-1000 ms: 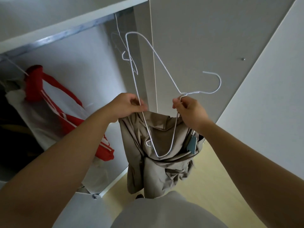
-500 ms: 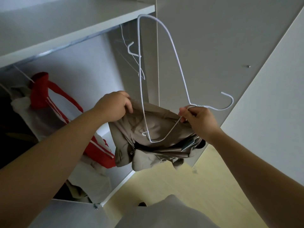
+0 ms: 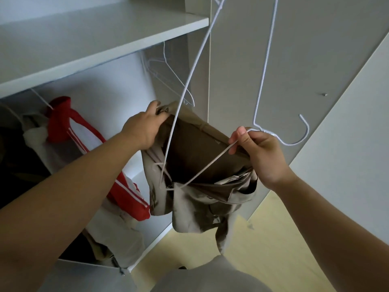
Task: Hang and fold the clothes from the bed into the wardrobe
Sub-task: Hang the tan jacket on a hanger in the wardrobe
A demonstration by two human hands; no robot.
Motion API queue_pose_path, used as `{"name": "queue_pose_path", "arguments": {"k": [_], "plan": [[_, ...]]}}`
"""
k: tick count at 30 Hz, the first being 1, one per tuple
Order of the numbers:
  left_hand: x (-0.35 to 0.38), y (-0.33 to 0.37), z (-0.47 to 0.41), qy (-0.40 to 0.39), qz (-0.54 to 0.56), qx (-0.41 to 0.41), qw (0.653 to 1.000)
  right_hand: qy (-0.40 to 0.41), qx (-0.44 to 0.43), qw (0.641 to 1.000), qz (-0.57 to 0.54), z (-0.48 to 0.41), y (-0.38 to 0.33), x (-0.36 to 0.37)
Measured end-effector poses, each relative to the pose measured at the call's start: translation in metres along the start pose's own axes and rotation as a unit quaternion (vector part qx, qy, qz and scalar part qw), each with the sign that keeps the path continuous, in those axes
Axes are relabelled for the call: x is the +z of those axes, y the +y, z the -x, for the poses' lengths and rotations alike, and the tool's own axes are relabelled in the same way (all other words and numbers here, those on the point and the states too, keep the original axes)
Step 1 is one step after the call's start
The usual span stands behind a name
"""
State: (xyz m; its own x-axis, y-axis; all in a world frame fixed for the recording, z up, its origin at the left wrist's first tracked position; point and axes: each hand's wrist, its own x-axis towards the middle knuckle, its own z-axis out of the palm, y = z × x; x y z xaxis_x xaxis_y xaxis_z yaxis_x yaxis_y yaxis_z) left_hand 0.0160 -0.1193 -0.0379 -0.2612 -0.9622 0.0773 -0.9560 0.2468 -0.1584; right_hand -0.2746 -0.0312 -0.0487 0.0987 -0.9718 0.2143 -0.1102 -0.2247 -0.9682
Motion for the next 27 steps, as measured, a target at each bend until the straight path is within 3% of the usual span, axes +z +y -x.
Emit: {"name": "queue_pose_path", "arguments": {"k": [5,10,16,18,21,23,27], "plan": [[0.008,-0.014,-0.003,0.027,-0.059,0.042,0.997,0.006,-0.031,0.996,0.089,0.002,-0.009,-0.004],[0.024,-0.022,0.001,-0.006,-0.057,0.041,0.997,0.045,-0.051,0.986,0.155,0.006,-0.009,-0.003],[0.035,-0.028,-0.001,-0.084,0.098,0.013,0.991,0.014,-0.085,0.963,0.255,0.007,0.002,-0.005],[0.031,-0.029,-0.004,-0.097,0.169,0.001,0.981,-0.009,-0.109,0.94,0.324,0.007,0.007,-0.007],[0.023,-0.032,-0.006,-0.072,0.234,-0.027,0.969,-0.06,-0.172,0.859,0.478,0.005,0.013,-0.012],[0.017,-0.037,-0.007,-0.04,0.254,-0.043,0.965,-0.109,-0.134,0.815,0.554,0.002,0.015,-0.015],[0.007,-0.049,-0.004,0.008,0.277,-0.039,0.96,-0.138,-0.108,0.782,0.598,-0.005,0.015,-0.022]]}}
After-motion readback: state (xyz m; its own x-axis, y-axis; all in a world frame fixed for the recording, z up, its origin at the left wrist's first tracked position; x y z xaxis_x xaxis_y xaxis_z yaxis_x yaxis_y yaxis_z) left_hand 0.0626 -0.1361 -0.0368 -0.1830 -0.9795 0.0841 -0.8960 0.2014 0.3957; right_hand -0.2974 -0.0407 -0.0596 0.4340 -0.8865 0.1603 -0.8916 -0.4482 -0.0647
